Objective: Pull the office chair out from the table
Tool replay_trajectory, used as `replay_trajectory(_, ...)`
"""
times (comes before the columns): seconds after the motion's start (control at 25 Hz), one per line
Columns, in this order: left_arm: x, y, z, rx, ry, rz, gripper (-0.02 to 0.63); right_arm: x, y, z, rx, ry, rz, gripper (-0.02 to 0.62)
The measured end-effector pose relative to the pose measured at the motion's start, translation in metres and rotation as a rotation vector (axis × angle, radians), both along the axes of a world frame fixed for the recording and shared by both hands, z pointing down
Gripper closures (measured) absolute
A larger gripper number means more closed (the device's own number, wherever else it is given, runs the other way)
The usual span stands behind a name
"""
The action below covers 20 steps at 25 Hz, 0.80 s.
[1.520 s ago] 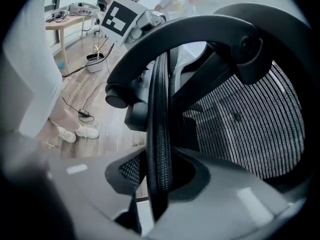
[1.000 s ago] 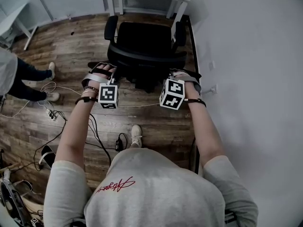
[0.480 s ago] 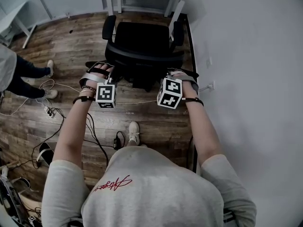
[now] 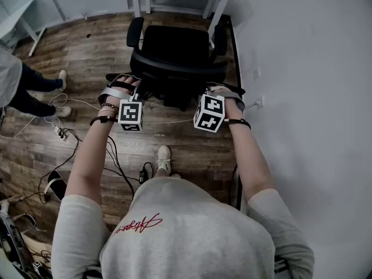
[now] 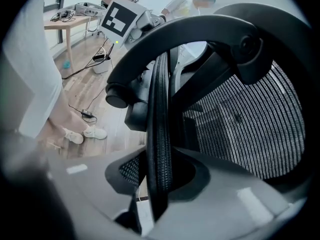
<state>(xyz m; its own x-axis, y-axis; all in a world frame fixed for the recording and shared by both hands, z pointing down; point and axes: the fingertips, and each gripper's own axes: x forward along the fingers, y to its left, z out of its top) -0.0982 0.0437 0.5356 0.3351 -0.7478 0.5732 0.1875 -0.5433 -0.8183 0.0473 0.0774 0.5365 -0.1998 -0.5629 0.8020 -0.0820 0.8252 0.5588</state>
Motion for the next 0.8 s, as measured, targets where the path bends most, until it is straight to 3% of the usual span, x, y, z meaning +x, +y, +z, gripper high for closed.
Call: replay_trajectory(0.8,0.002,0.035,-0.003,0.017,-0.007,-0.013,0.537,0.004,0.036,-0.002,0.003,0.003,-0.011,0.495)
